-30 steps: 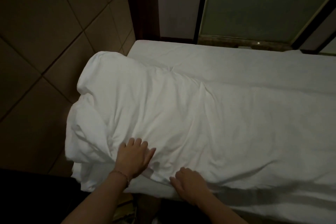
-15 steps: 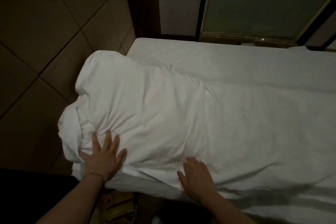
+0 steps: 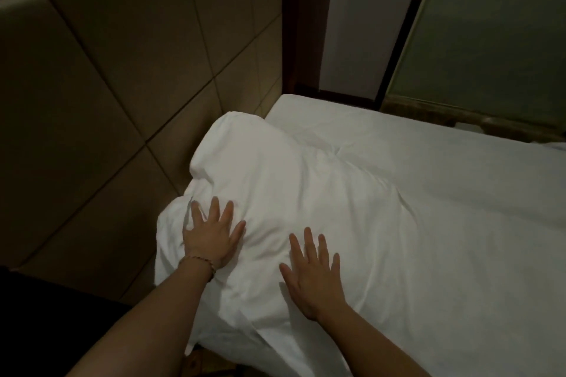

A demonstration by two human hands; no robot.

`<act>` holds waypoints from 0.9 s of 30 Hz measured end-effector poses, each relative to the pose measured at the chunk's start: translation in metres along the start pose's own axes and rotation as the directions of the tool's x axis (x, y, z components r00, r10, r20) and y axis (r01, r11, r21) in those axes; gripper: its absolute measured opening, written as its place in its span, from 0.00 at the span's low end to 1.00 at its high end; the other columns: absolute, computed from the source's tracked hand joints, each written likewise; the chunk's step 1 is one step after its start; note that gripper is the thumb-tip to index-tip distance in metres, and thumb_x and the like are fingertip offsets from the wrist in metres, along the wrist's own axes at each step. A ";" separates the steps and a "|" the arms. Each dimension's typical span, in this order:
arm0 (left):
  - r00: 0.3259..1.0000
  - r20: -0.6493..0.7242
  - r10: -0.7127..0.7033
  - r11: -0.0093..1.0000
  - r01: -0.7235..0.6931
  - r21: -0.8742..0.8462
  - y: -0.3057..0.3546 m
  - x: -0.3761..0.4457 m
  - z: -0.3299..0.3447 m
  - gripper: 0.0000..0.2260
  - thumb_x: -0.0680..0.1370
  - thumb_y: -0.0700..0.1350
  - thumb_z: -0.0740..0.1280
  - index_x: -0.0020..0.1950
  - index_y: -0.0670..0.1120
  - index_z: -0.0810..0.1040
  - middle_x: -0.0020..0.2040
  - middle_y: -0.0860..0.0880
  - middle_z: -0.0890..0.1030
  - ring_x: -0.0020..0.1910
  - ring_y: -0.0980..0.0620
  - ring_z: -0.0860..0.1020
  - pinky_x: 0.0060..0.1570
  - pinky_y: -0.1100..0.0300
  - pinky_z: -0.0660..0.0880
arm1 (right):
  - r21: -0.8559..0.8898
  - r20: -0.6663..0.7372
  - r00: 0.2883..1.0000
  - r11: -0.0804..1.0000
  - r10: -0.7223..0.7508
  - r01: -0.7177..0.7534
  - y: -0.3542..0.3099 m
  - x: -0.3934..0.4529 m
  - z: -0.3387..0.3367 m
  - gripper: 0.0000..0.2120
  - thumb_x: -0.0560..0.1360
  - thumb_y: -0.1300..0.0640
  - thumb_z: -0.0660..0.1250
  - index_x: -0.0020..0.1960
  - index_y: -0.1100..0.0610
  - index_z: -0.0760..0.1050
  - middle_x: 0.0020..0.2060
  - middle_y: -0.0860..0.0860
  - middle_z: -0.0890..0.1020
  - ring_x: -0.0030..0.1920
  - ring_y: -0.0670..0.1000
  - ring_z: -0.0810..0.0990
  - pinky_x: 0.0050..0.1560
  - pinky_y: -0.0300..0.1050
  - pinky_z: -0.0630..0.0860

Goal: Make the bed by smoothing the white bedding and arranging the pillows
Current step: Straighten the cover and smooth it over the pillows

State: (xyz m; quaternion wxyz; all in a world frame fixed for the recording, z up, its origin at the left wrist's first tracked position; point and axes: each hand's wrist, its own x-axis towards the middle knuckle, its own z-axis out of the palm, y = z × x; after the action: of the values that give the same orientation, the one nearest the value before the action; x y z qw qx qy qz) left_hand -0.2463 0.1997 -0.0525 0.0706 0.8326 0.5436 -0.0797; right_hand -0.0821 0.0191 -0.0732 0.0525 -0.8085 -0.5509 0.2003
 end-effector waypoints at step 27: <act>0.967 0.053 -0.249 0.943 0.255 -0.213 0.029 0.074 0.001 0.32 0.80 0.68 0.42 0.80 0.56 0.44 0.81 0.49 0.47 0.77 0.39 0.54 0.69 0.34 0.59 | -0.034 0.059 0.996 0.997 -0.063 0.065 0.033 0.075 -0.011 0.29 0.80 0.33 0.36 0.73 0.37 0.22 0.73 0.43 0.24 0.73 0.52 0.23 0.73 0.64 0.32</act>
State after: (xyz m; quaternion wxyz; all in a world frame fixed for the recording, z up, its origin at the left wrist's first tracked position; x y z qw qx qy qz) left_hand -0.1901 0.2540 -0.0678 0.1576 0.7424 0.6500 -0.0386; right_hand -0.0256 0.0758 -0.0929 0.0286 -0.7853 -0.5811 0.2119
